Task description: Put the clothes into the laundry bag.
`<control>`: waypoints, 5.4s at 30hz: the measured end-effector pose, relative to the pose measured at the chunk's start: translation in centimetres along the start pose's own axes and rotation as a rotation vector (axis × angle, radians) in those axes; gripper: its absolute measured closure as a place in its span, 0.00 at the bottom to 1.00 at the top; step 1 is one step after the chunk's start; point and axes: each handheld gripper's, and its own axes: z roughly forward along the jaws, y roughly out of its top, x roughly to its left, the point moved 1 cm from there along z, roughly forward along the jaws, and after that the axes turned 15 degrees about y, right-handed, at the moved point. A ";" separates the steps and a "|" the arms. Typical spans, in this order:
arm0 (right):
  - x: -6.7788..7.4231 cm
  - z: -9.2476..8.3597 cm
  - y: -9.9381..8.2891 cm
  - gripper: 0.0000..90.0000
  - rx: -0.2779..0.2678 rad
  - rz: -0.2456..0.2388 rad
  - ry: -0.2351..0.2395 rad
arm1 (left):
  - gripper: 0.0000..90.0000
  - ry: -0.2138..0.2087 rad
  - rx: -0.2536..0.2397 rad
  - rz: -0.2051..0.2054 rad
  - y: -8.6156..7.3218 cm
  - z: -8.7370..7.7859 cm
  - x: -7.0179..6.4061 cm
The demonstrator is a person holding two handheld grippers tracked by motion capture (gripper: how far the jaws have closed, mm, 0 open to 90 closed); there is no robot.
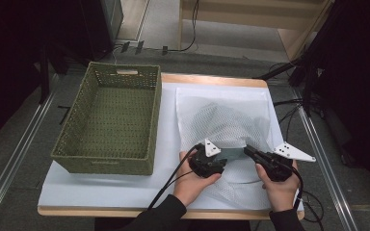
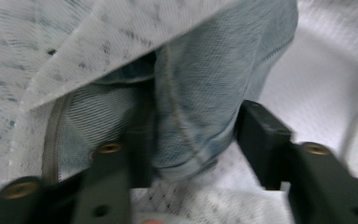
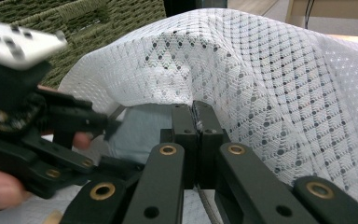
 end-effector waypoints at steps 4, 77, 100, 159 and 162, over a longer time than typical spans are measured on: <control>0.2 0.0 0.0 1.00 0.003 0.001 0.006 | 0.84 0.000 0.013 0.038 0.2 0.5 -0.6; 2.2 -4.5 -1.4 0.47 -0.017 -0.006 0.010 | 0.45 0.059 -0.105 0.007 -5.8 -8.0 3.8; -1.3 -6.4 -6.2 0.92 0.245 0.148 -0.193 | 1.00 0.011 -0.026 0.066 -5.6 -6.4 3.1; -1.6 -11.0 -5.7 0.42 0.032 0.149 -0.042 | 0.54 -0.138 -0.265 -0.056 -8.7 -13.2 9.7; -1.3 -11.3 -5.2 0.56 -0.043 0.134 -0.069 | 0.55 -0.098 -0.264 -0.044 -8.8 -12.6 9.6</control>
